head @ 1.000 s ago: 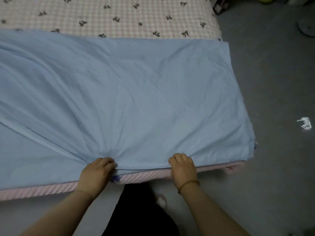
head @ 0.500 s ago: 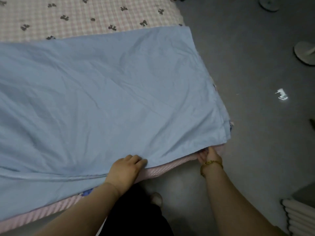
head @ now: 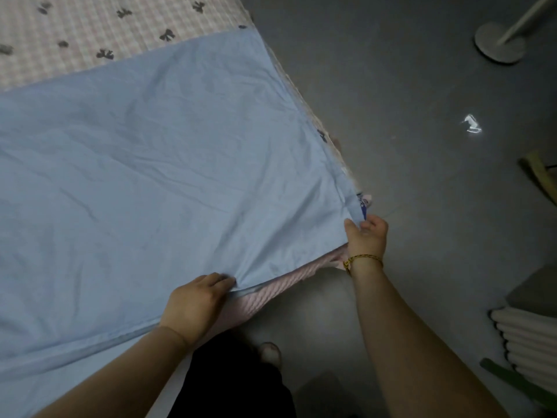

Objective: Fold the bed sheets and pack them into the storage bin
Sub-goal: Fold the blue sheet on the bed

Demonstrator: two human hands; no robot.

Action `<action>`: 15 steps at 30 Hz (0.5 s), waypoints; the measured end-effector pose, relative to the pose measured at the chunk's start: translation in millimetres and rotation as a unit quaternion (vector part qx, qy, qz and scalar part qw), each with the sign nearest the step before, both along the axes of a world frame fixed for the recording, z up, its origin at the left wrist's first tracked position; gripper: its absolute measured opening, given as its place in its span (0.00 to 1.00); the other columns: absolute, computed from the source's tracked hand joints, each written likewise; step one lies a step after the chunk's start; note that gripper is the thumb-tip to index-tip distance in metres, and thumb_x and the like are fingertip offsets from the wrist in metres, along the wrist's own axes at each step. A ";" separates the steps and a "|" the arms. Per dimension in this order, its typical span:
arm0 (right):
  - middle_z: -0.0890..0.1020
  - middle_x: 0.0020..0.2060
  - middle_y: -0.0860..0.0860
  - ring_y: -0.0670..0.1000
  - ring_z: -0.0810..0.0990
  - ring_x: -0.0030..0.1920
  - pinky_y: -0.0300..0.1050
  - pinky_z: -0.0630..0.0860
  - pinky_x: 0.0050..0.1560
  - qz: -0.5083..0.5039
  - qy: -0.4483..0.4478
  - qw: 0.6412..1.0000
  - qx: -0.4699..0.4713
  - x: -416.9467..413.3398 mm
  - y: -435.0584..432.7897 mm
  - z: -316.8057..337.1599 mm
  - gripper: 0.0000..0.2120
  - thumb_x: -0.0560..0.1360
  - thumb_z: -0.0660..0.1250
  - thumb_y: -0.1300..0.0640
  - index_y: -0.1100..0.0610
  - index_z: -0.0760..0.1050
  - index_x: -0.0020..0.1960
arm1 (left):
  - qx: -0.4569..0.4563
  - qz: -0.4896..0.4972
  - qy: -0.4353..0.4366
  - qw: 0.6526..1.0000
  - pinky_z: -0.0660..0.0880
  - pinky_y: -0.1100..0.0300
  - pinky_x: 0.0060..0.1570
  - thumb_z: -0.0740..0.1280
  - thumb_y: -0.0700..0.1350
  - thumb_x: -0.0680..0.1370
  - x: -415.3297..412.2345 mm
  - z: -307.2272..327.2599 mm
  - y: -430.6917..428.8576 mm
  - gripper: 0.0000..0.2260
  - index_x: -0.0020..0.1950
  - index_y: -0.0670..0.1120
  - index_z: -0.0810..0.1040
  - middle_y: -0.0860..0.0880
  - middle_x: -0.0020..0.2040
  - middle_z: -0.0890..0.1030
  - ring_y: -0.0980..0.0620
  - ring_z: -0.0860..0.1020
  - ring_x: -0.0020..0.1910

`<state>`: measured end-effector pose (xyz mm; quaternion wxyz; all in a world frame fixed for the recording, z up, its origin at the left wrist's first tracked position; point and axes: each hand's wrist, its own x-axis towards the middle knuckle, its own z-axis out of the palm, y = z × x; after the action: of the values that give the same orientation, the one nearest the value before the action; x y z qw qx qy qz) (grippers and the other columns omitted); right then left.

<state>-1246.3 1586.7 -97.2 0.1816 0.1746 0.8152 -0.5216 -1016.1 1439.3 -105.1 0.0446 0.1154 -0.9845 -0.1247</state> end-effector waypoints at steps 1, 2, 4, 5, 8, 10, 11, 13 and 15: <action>0.76 0.52 0.56 0.54 0.75 0.51 0.35 0.73 0.43 0.052 -0.022 0.998 -0.006 0.2 -0.2 -0.7 0.17 0.74 0.65 0.66 0.66 0.69 0.62 | 0.002 0.003 -0.005 1.000 0.66 0.69 0.17 0.56 0.48 0.66 -0.5 0.1 1.1 0.16 0.38 0.50 0.84 0.53 0.34 0.82 0.56 0.80 0.27; 0.78 0.54 0.59 0.53 0.76 0.50 0.35 0.75 0.41 0.102 -0.044 0.994 -0.010 -0.6 -0.7 -1.0 0.14 0.74 0.64 0.66 0.67 0.71 0.60 | 0.004 0.007 -0.008 1.000 0.66 0.69 0.17 0.56 0.48 0.66 -0.5 0.1 1.2 0.16 0.37 0.50 0.84 0.54 0.34 0.82 0.56 0.80 0.27; 0.78 0.57 0.62 0.55 0.77 0.51 0.37 0.76 0.42 0.145 -0.077 0.986 -0.009 -5.4 -0.7 -0.2 0.13 0.74 0.64 0.66 0.67 0.73 0.58 | 0.002 0.013 -0.012 1.000 0.66 0.68 0.16 0.56 0.48 0.66 -1.2 -0.6 2.1 0.16 0.37 0.50 0.84 0.53 0.34 0.82 0.56 0.80 0.27; 0.77 0.58 0.61 0.57 0.77 0.54 0.41 0.76 0.47 0.153 -0.096 0.984 -0.004 -8.0 -1.0 1.8 0.15 0.74 0.65 0.65 0.67 0.72 0.60 | -0.001 0.015 -0.012 1.000 0.67 0.68 0.16 0.56 0.48 0.66 -1.5 -0.5 2.3 0.16 0.37 0.50 0.84 0.53 0.34 0.82 0.56 0.80 0.27; 0.75 0.61 0.61 0.60 0.75 0.60 0.47 0.72 0.56 0.194 -0.167 0.967 0.000 -15.2 0.7 4.0 0.17 0.75 0.65 0.63 0.67 0.71 0.63 | -0.001 0.017 -0.010 1.000 0.67 0.68 0.16 0.56 0.48 0.66 -2.0 0.1 3.2 0.16 0.37 0.49 0.84 0.53 0.34 0.83 0.55 0.80 0.27; 0.75 0.61 0.61 0.61 0.75 0.60 0.48 0.71 0.57 0.209 -0.193 0.959 0.000 -18.4 2.2 7.2 0.16 0.76 0.63 0.63 0.67 0.71 0.63 | 0.000 0.019 -0.005 1.000 0.67 0.68 0.16 0.55 0.48 0.66 -2.0 1.1 4.8 0.17 0.37 0.50 0.84 0.53 0.34 0.82 0.55 0.80 0.27; 0.75 0.61 0.62 0.60 0.75 0.59 0.49 0.71 0.58 0.206 -0.181 0.962 0.006 -21.5 3.1 7.8 0.16 0.77 0.62 0.63 0.67 0.71 0.63 | -0.003 0.017 0.003 1.000 0.66 0.68 0.16 0.55 0.48 0.66 -3.4 1.9 5.4 0.17 0.37 0.50 0.84 0.53 0.34 0.82 0.55 0.80 0.27; 0.77 0.59 0.63 0.56 0.76 0.53 0.49 0.72 0.57 0.200 -0.117 0.972 0.039 -31.0 5.1 7.4 0.14 0.76 0.62 0.63 0.68 0.73 0.60 | -0.009 0.012 0.016 1.000 0.65 0.69 0.16 0.55 0.47 0.66 -8.0 3.7 7.5 0.17 0.37 0.49 0.85 0.53 0.32 0.82 0.55 0.79 0.26; 0.78 0.57 0.64 0.54 0.76 0.50 0.46 0.72 0.53 0.206 -0.047 0.974 0.083 -39.5 4.2 6.2 0.13 0.76 0.63 0.63 0.69 0.75 0.58 | -0.010 0.011 0.030 0.999 0.65 0.69 0.16 0.56 0.47 0.66 -14.2 4.9 8.5 0.17 0.37 0.49 0.85 0.53 0.31 0.81 0.55 0.79 0.25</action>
<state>-1285.8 1591.0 -91.0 0.3084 0.0416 0.8645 -0.3948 -1030.3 1447.8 -100.2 0.0764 0.1217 -0.9826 -0.1179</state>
